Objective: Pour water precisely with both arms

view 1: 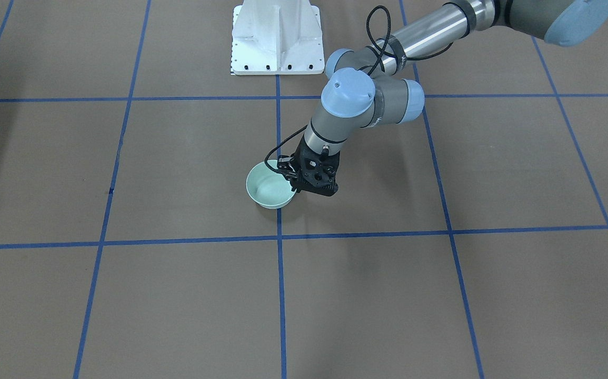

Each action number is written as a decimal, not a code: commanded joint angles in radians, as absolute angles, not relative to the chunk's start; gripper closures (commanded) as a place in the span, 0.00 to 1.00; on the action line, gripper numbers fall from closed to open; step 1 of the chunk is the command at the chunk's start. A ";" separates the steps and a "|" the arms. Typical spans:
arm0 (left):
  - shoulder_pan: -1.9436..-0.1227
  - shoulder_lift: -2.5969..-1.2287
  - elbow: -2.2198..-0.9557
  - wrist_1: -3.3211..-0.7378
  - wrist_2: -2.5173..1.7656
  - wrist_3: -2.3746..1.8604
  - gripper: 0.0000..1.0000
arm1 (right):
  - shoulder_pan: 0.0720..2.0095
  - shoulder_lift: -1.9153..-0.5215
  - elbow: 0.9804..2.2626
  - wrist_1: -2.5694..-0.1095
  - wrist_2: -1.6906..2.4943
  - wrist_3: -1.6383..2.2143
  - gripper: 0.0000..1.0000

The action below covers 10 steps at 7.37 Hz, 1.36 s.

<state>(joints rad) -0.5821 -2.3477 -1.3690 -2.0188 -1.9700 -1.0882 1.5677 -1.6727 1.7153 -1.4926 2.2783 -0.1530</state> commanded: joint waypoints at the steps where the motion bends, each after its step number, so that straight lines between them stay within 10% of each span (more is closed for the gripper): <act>1: -0.583 -2.349 -1.382 -2.017 -1.945 -1.085 0.00 | 1.568 -1.674 1.718 -1.493 2.279 -0.152 0.00; 10: -1.272 -1.870 -1.663 -1.714 -2.185 -0.041 0.00 | 1.403 -1.678 1.988 -1.445 2.303 0.657 0.00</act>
<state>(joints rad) -1.1288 -1.9289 -1.6773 -1.7617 -2.1418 -0.2326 1.4663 -1.6733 1.9539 -1.4815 2.3292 0.5028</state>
